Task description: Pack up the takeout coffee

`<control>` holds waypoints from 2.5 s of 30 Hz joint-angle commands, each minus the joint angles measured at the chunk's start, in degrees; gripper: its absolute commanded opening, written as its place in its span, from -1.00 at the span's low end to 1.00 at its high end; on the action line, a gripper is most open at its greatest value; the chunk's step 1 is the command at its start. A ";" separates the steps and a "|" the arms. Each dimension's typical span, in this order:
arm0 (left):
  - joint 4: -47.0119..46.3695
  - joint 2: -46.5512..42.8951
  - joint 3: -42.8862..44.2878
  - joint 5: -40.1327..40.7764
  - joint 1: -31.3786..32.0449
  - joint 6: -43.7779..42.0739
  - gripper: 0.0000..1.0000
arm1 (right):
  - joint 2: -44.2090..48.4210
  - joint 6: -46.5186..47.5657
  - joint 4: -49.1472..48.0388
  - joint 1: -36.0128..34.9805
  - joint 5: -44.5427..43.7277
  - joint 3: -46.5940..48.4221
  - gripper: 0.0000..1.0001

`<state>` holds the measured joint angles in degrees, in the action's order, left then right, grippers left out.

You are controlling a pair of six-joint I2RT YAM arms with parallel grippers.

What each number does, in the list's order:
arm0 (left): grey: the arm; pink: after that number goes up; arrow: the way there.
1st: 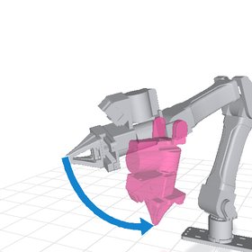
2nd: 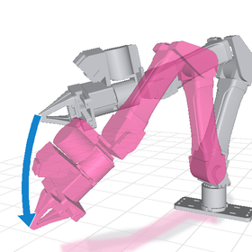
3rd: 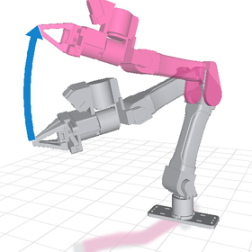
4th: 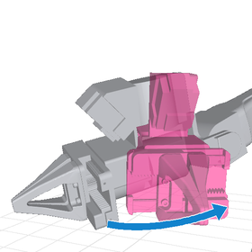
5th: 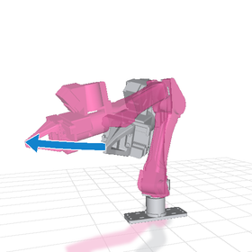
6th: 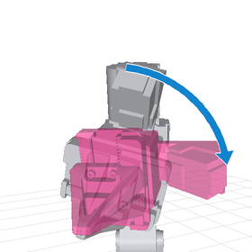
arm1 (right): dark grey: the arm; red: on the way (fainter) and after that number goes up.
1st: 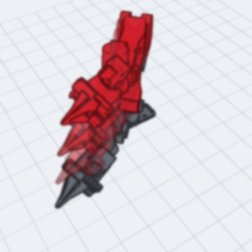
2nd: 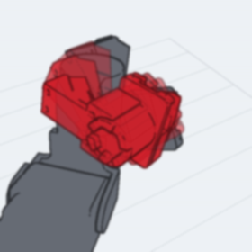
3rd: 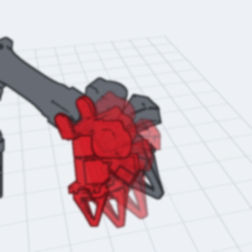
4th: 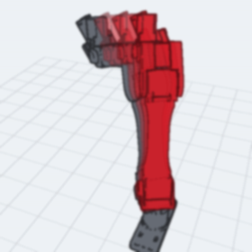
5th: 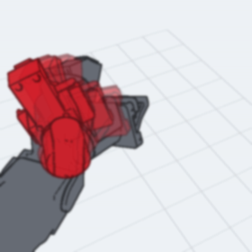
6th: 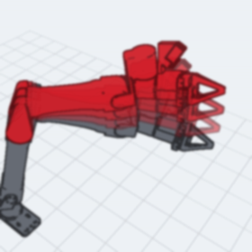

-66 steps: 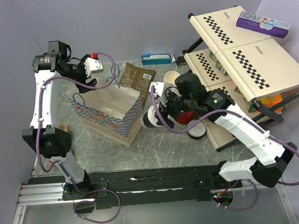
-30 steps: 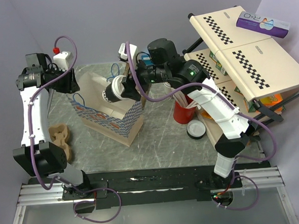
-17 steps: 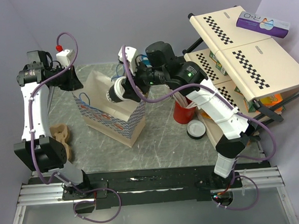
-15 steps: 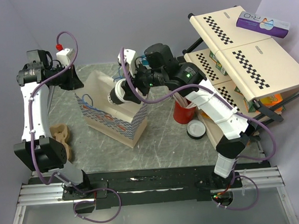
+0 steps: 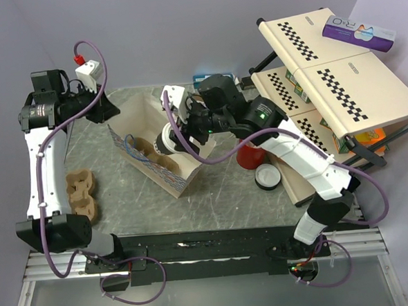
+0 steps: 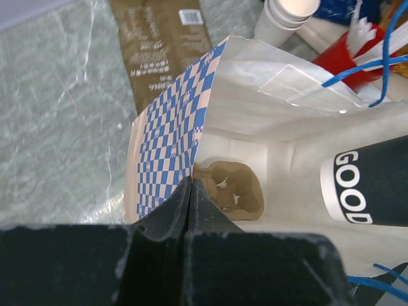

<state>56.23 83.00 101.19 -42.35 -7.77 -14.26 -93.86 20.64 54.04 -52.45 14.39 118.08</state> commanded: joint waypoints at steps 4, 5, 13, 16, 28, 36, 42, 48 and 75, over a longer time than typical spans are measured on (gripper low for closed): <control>-8.58 -5.39 -0.72 -4.06 2.76 2.04 -0.99 | 5.18 0.36 -2.53 -1.34 -5.42 -0.31 -1.00; -11.11 -7.05 -1.51 -3.80 3.28 3.00 -0.99 | 5.27 0.01 -2.54 -1.95 -6.12 -0.48 -1.00; -24.67 -20.50 -16.19 3.75 8.90 13.90 -0.99 | 7.11 -1.04 -4.47 -4.60 -14.30 -4.87 -1.00; -24.50 -22.26 -16.90 6.91 11.02 16.98 -0.99 | 7.73 -1.13 -4.56 -5.21 -16.59 -6.46 -1.00; -23.62 -24.29 -17.42 12.19 12.52 18.83 -0.99 | 6.68 -0.34 -4.47 -5.91 -17.11 -5.58 -1.00; -23.45 -25.87 -21.29 15.45 12.25 20.95 -0.99 | 5.36 -0.51 -2.28 -8.46 -15.71 -1.71 -1.00; -22.04 -25.52 -20.33 16.59 12.34 19.89 -0.99 | 5.36 -6.14 -2.71 -8.38 -16.94 -5.93 -1.00; -20.37 -25.43 -19.89 16.25 11.99 20.85 -0.99 | 2.29 -13.16 -5.43 -7.41 -17.91 -5.67 -1.00; -11.32 -39.84 -31.05 12.99 8.47 15.32 -0.99 | 11.60 -0.43 -42.88 -6.79 -16.16 -42.85 -1.00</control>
<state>40.23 45.74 70.72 -30.20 0.89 2.98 -85.25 17.69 16.64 -59.24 -1.87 76.55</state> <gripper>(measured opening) 0.016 0.824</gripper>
